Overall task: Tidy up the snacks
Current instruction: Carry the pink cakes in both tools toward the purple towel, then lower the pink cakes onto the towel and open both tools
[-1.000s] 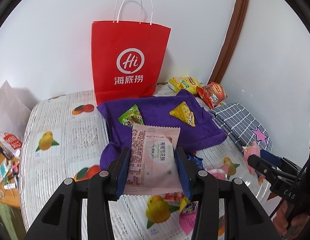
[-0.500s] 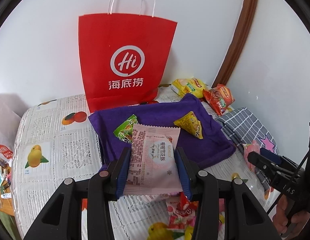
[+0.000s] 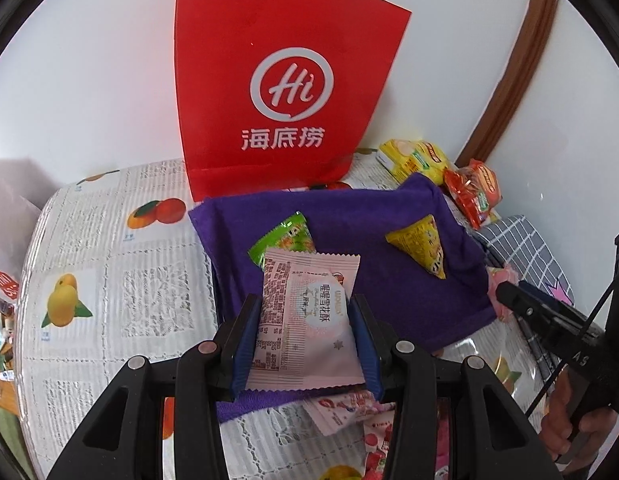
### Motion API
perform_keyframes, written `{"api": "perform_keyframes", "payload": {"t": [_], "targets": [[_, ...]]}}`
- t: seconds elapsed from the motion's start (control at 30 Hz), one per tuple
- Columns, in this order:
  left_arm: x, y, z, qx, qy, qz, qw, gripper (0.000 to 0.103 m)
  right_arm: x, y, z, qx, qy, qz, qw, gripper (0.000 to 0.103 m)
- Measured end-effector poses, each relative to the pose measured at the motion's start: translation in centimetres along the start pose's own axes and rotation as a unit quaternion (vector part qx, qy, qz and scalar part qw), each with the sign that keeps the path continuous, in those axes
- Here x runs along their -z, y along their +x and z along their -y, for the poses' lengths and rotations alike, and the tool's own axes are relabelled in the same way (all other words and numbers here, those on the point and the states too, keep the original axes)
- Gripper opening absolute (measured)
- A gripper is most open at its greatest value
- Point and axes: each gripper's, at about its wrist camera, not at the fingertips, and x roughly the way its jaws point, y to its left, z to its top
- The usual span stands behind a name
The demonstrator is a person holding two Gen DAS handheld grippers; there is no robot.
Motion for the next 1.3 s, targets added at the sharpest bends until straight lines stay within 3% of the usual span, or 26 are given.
{"api": "perform_keyframes", "payload": {"t": [0.47, 0.8, 1.03, 1.3], "targets": [[-1.1, 2.2, -0.5, 0.000, -0.014, -0.009, 0.9999, 0.042, -3.5, 2.3, 0.1, -0.012, -0.027, 0.013, 0.999, 0.063], [-0.6, 4.5, -1.4, -0.006, -0.034, -0.032, 0.9989, 0.042, -2.0, 6.0, 1.1, -0.035, -0.017, -0.017, 0.999, 0.063], [-0.5, 5.3, -1.8, 0.006, -0.047, -0.038, 0.9981, 0.043, -0.8, 7.8, 1.7, 0.015, -0.039, -0.038, 0.998, 0.063], [-0.3, 5.2, -1.1, 0.015, -0.033, -0.046, 0.9983, 0.043, -0.4, 8.9, 2.5, 0.002, -0.023, -0.066, 0.998, 0.066]]}}
